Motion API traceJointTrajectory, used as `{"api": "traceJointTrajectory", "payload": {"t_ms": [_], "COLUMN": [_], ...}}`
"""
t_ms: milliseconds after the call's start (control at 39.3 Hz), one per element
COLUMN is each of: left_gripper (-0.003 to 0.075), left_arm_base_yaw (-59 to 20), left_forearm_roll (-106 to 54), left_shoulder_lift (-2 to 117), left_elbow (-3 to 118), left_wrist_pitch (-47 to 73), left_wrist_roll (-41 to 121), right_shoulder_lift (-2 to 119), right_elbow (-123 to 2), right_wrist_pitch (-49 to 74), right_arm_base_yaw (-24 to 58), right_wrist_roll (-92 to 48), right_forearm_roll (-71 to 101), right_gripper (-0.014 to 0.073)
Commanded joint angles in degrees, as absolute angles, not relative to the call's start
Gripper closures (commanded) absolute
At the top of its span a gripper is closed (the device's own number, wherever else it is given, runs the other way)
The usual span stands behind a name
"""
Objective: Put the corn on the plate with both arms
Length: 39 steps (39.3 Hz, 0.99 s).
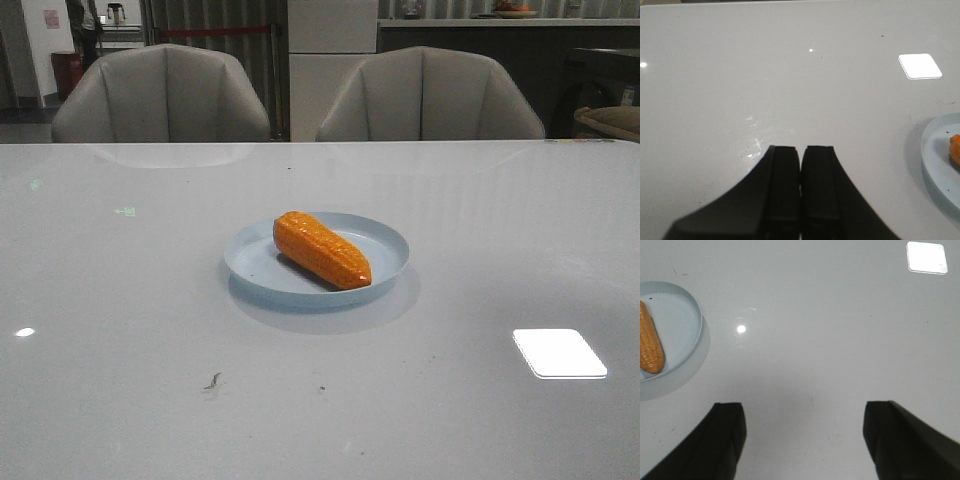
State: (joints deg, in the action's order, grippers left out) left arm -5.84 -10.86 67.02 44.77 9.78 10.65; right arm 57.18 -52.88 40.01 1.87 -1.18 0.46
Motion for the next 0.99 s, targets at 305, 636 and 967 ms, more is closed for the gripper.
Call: {"api": "traceJointTrajectory", "payload": {"t_ms": [305, 636, 967], "left_gripper": [0.0627, 0.0627, 0.0627], "left_arm_base_yaw": [-5.94, -5.68, -4.98], "left_forearm_roll": [-11.10, -8.41, -8.41], "left_shoulder_lift": [53.81, 28.02, 3.64], "left_elbow": [36.92, 19.57, 4.66], "left_wrist_pitch": [3.00, -3.53, -3.53], "left_wrist_roll": [8.99, 8.89, 8.89], "right_shoulder_lift": [56.29, 56.29, 56.29], "right_elbow": [-54.52, -54.52, -54.52], "right_wrist_pitch": [35.95, 35.95, 35.95], "right_arm_base_yaw": [1.53, 1.53, 1.53], "right_wrist_roll": [-1.16, -1.16, -1.16], "right_forearm_roll": [0.69, 0.69, 0.69], "right_gripper": [-0.0001, -0.0001, -0.0001]}}
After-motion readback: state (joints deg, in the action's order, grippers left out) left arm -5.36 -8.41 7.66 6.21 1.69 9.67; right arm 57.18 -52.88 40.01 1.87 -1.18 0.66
